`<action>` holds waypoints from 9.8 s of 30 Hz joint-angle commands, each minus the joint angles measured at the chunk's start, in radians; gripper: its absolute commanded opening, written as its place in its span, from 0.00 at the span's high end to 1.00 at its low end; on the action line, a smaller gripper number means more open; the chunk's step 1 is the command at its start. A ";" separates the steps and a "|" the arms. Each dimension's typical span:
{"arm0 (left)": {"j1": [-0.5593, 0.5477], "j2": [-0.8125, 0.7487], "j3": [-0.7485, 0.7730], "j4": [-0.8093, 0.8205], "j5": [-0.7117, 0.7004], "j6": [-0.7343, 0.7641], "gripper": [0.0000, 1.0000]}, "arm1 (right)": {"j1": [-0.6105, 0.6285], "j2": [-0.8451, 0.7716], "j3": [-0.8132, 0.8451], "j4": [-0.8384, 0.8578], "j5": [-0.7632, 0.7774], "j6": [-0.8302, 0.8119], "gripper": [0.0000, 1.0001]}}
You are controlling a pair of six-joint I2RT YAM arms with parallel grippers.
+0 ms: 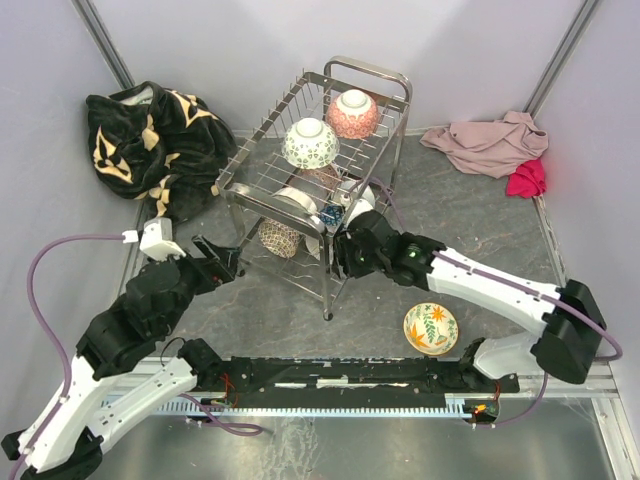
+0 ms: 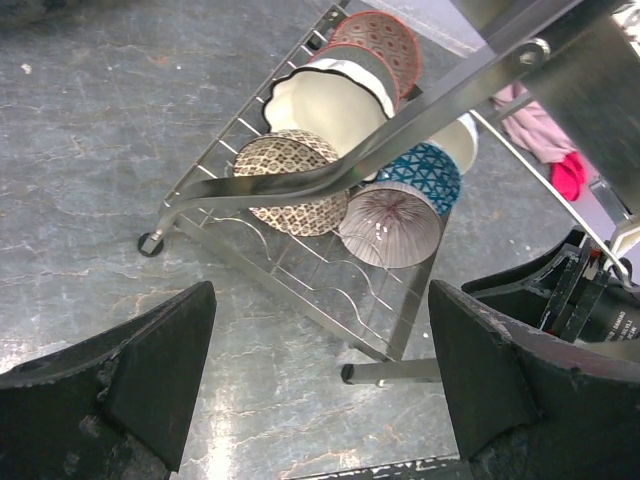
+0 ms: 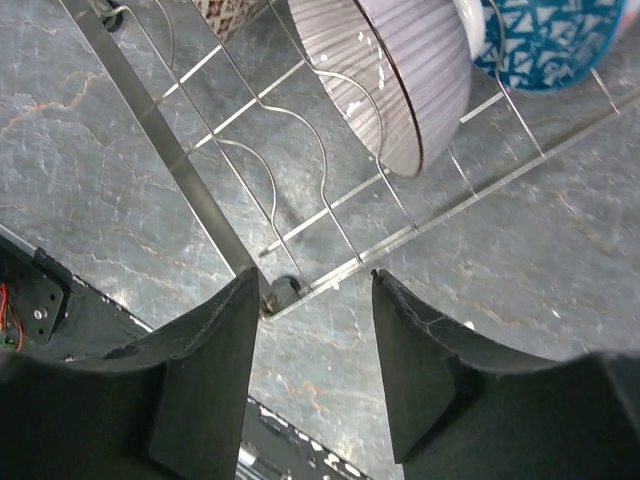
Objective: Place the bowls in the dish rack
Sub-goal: Adjust the dish rack at the center of the board, then adjust the bowl at the center of the board, then adjust the dish rack at the center of the board.
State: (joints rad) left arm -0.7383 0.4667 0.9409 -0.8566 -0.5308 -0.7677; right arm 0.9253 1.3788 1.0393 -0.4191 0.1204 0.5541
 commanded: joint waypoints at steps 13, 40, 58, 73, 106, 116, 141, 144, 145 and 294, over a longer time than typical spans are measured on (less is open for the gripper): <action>-0.003 -0.087 0.157 -0.068 0.192 0.063 0.07 | -0.003 -0.409 -0.071 -0.402 0.292 0.248 0.44; -0.003 -0.068 0.061 -0.010 0.134 0.108 0.06 | -0.137 -0.227 -0.143 -0.101 -0.201 0.034 0.40; -0.003 -0.008 0.041 0.075 0.133 0.157 0.02 | -0.215 -0.434 -0.273 -0.344 0.193 0.245 0.41; -0.003 -0.042 -0.001 0.080 0.152 0.150 0.02 | -0.215 -0.531 -0.388 -0.389 0.169 0.321 0.41; -0.003 -0.028 -0.040 0.100 0.154 0.133 0.01 | -0.062 -0.382 -0.476 -0.263 0.122 0.395 0.44; -0.002 -0.031 -0.042 0.097 0.149 0.137 0.01 | -0.057 -0.412 -0.396 -0.312 0.188 0.359 0.74; -0.003 -0.015 -0.134 0.139 0.174 0.087 0.01 | -0.059 -0.324 -0.368 -0.285 0.289 0.317 0.95; -0.002 -0.017 -0.153 0.142 0.179 0.066 0.01 | -0.069 -0.298 -0.373 -0.262 0.290 0.314 0.93; -0.002 -0.021 -0.162 0.142 0.178 0.058 0.01 | -0.074 -0.285 -0.376 -0.253 0.285 0.312 0.92; 0.364 0.102 -0.187 0.286 1.059 0.094 0.30 | -0.728 -0.443 -0.304 0.320 0.450 -0.009 0.99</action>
State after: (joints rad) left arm -0.3515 0.5621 0.7586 -0.5735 0.3634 -0.7052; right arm 0.2283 0.9066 0.7101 -0.0528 0.5072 0.3702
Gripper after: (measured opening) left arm 0.696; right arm 0.365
